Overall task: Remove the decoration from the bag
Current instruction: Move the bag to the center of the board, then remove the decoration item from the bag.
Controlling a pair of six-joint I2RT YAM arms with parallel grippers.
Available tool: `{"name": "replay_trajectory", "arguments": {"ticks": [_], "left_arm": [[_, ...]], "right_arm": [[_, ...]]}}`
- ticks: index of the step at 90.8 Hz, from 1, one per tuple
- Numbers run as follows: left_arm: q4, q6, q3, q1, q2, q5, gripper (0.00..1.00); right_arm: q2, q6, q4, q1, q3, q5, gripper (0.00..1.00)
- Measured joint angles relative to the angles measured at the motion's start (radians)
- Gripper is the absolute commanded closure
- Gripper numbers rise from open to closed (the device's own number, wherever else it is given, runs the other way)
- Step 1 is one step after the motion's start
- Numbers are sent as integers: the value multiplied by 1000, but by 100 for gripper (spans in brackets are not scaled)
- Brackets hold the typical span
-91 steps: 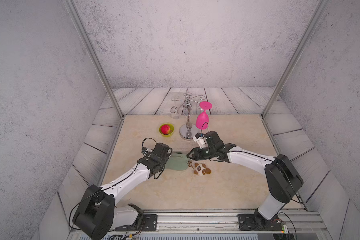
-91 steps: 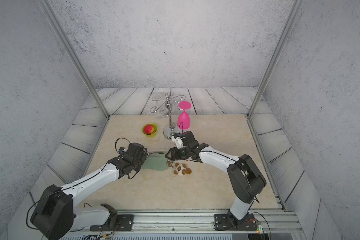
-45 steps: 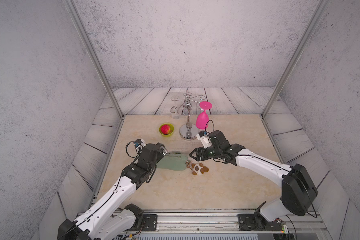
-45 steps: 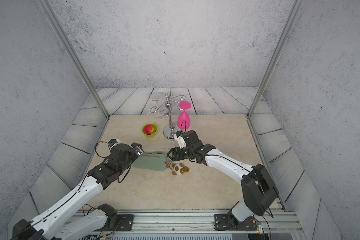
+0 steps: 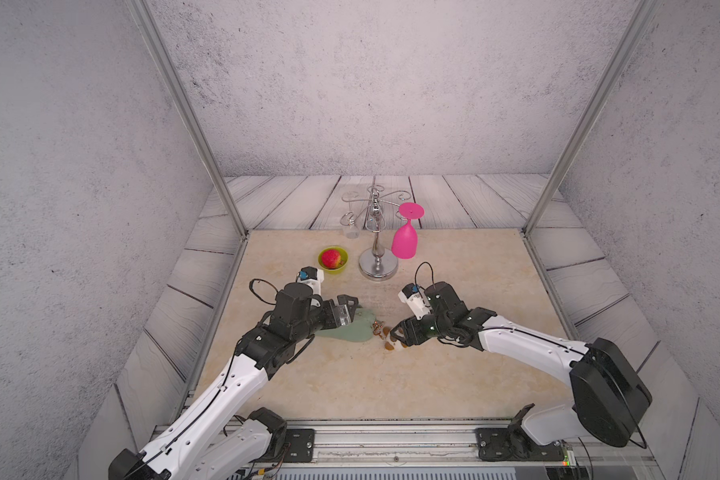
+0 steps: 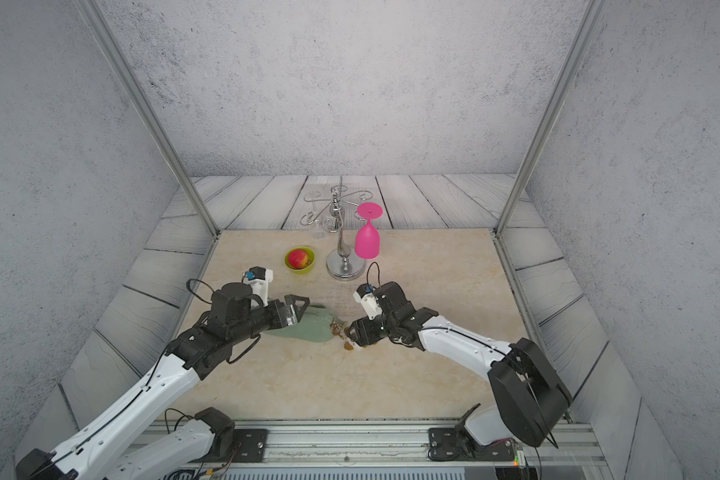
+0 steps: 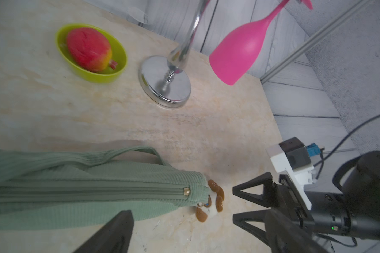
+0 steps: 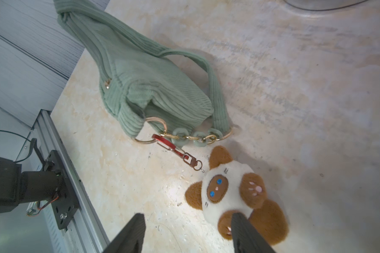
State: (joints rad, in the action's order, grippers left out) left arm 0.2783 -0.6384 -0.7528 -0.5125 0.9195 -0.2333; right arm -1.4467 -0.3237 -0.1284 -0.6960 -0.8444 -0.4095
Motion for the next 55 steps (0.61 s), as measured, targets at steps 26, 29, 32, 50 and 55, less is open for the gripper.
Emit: {"name": "replay_trajectory", "arguments": {"ticks": [26,29,32,50,55], "left_arm": [[-112,-3,144,0,-10,-162,1],[-126,-7,151,0,-15,-170,1],[-138,-12,156,0,-19,-177,1],[-196,-35,164,0,-27,-200,1],[-206,-40,165,0,-27,-205,1]], "right_arm": [[-103,16,139,0,3,-103,37],[-117,17,149,0,3,-113,37],[-130,17,159,0,3,-119,38],[-202,15,214,0,2,-152,38],[-219,14,225,0,-2,-160,38]]}}
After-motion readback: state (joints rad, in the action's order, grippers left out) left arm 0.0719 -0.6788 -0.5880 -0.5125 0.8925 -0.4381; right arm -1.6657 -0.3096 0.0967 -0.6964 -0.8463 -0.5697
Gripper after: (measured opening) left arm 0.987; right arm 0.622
